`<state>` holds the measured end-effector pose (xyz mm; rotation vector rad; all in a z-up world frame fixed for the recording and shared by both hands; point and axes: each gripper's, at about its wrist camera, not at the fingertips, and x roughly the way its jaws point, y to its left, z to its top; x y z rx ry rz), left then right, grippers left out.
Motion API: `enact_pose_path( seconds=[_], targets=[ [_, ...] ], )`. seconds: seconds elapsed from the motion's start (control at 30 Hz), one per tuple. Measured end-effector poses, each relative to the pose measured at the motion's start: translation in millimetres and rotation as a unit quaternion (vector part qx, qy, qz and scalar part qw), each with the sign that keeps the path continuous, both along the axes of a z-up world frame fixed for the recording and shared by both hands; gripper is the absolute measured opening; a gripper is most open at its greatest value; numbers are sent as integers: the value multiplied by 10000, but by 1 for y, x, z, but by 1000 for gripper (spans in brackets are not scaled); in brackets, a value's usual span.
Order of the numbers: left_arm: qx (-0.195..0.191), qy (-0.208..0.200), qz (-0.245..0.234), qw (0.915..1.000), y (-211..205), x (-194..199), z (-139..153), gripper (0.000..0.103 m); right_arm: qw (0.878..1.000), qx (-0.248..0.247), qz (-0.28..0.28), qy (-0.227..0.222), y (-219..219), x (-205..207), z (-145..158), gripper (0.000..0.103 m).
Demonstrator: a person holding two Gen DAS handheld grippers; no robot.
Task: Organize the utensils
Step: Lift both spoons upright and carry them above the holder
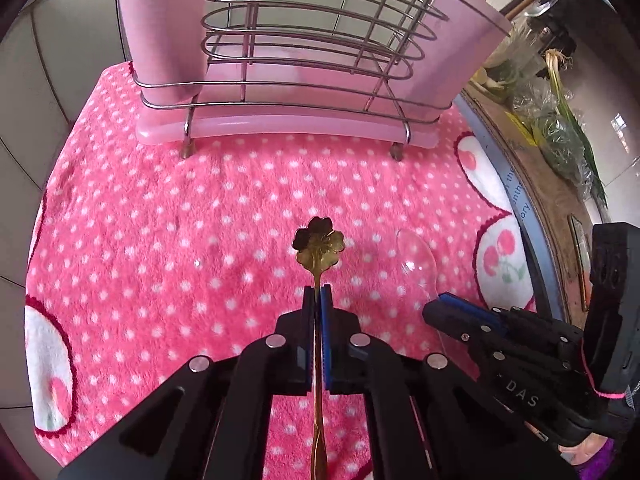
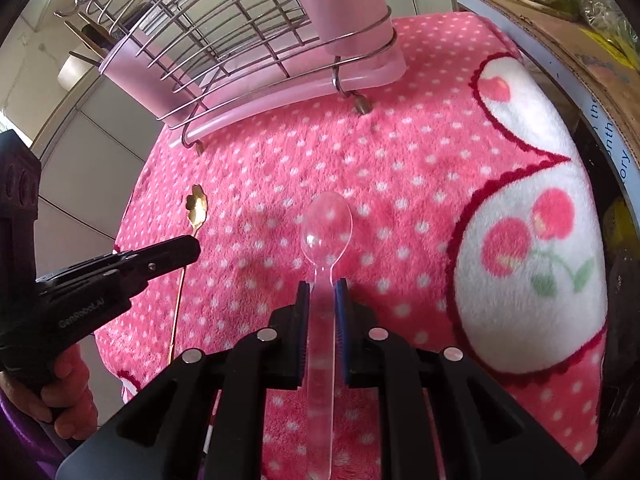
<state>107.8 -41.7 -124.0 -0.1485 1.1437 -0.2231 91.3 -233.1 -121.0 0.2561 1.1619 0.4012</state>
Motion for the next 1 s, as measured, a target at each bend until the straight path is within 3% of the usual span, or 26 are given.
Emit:
enact_pose_path(
  seconds=[0.33, 0.53, 0.73, 0.97, 1.0],
  targets=[
    [-388, -140, 135, 9991, 27, -6, 8, 2, 9979, -533, 184, 321, 23, 22, 0, 13],
    [-543, -293, 215, 9979, 43, -11, 15, 2, 9975, -682, 124, 132, 29, 20, 0, 13],
    [-701, -731, 385, 9941, 66, -20, 36, 2, 9977, 50, -33, -675, 21, 5, 29, 12],
    [-904, -1460, 611, 9833, 87, -28, 75, 1, 9836, 350, -139, -1762, 12, -9, 82, 11],
    [-926, -1587, 638, 9809, 89, -29, 81, 1, 9816, 360, -143, -1871, 12, -10, 88, 3]
  ],
)
